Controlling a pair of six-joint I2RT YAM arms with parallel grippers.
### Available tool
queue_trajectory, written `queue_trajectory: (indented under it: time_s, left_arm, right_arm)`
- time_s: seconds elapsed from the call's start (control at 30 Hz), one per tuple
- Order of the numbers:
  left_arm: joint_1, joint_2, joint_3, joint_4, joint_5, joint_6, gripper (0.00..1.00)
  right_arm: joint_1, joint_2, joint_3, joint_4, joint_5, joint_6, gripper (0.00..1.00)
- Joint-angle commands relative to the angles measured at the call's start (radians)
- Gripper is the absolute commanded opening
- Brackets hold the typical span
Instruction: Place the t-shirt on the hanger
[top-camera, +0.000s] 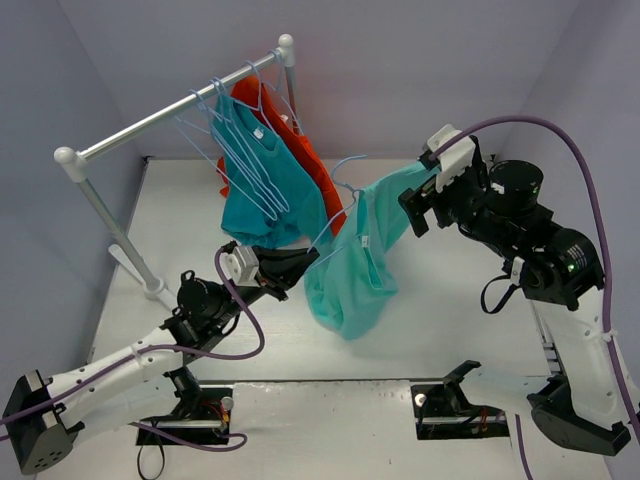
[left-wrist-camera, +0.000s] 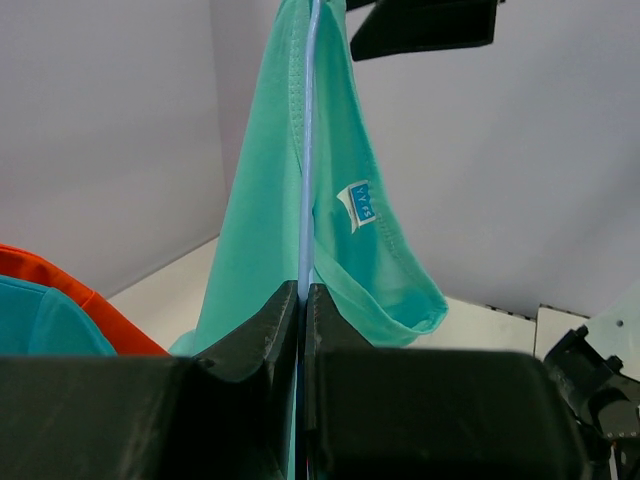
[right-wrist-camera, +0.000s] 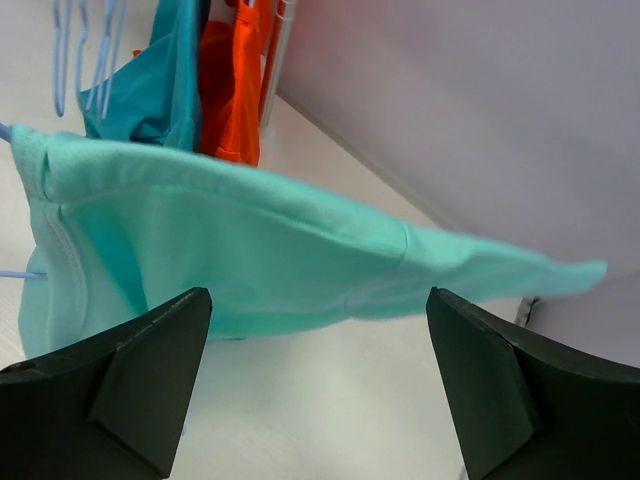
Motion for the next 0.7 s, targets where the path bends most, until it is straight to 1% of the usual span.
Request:
queue_trajectory:
  time_s: [0.0,0.17,0.23,0.3,0.53,0.67]
  left_arm:
    - [0.01,-0.04,0.027,0.012,0.055,0.018,0.0]
    - [0.017,-0.046,0.026,-0.017,0.072,0.019,0.0]
    - [0.02,-0.044,0.03,-0.017,0.085,0.019,0.0]
    - [0.021,-0.046,0.043,-0.028,0.105,0.022,0.0]
    - [0.038,-0.08,0.076,-0.143,0.202,0.055,0.0]
    - [0.055,-0.114,0.096,-0.223,0.226,0.078,0.0]
  right_arm:
    - [0.006,0.023,0.058,0.058,-0.13,-0.161,0.87]
    - [0.006,0.018,0.069,0.057,-0.208,-0.192,0.88]
    - [0.006,0.016,0.055,0.054,-0.262,-0.199,0.89]
    - [0.006,0.015,0.02,0.052,-0.275,-0.201,0.89]
    - [0.006,0.004,-0.078,0.051,-0.315,-0.193,0.89]
    - [0.006,-0.014,-0.097,0.048,-0.329,-0.197,0.86]
